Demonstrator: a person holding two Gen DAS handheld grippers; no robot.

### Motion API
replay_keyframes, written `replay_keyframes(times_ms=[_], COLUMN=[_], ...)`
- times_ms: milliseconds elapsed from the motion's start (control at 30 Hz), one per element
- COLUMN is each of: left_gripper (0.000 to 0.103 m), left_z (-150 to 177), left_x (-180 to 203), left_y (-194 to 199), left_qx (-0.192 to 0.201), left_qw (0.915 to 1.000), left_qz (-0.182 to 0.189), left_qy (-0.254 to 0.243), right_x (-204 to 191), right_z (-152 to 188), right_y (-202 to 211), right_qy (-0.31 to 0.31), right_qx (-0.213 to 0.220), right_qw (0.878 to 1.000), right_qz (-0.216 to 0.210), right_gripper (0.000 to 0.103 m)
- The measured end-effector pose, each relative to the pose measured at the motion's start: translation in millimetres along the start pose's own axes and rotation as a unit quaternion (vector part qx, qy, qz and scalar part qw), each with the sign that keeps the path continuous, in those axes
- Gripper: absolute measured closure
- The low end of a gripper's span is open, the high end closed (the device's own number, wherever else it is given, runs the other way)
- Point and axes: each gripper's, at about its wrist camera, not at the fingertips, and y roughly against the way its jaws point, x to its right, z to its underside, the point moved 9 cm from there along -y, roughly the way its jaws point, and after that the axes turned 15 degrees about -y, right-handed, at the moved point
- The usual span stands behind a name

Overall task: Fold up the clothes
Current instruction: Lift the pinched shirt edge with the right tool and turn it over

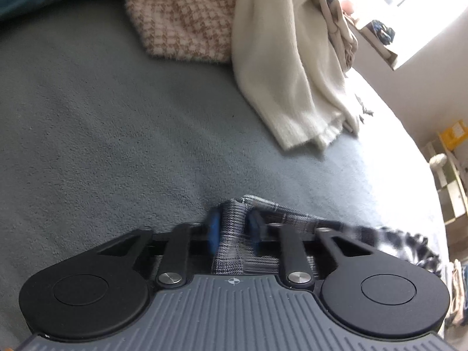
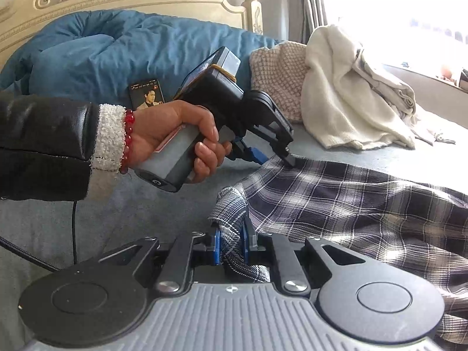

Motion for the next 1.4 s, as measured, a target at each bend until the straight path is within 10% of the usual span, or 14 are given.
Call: replay_keyframes(times_ms=[400, 733, 1000, 1400], left_gripper=[0.097, 0.097, 0.097, 0.097], left_z=[-46, -78, -72, -15], left_x=[80, 233, 345, 446], left_y=[33, 11, -45, -108], left_qx=[0.060, 0.083, 0.061, 0.021], left_qw=[0.9978, 0.9886, 0.9773, 0.9411], left_qz=[0.019, 0.050, 0.049, 0.045], left_qy=[-0.022, -0.116, -0.197, -0.335], right_x=[45, 141, 240, 337], right_z=[-43, -56, -27, 66], right_y=[51, 129, 184, 206], right_qy=[-0.103, -0.259, -0.403, -0.631], right_qx=[0.077, 0.176, 0.243, 0.255], right_qw=[0.991, 0.946, 0.872, 0.719], right_qz=[0.029, 0.081, 0.134, 0.141], right_gripper=[0.089, 0.089, 0.089, 0.089])
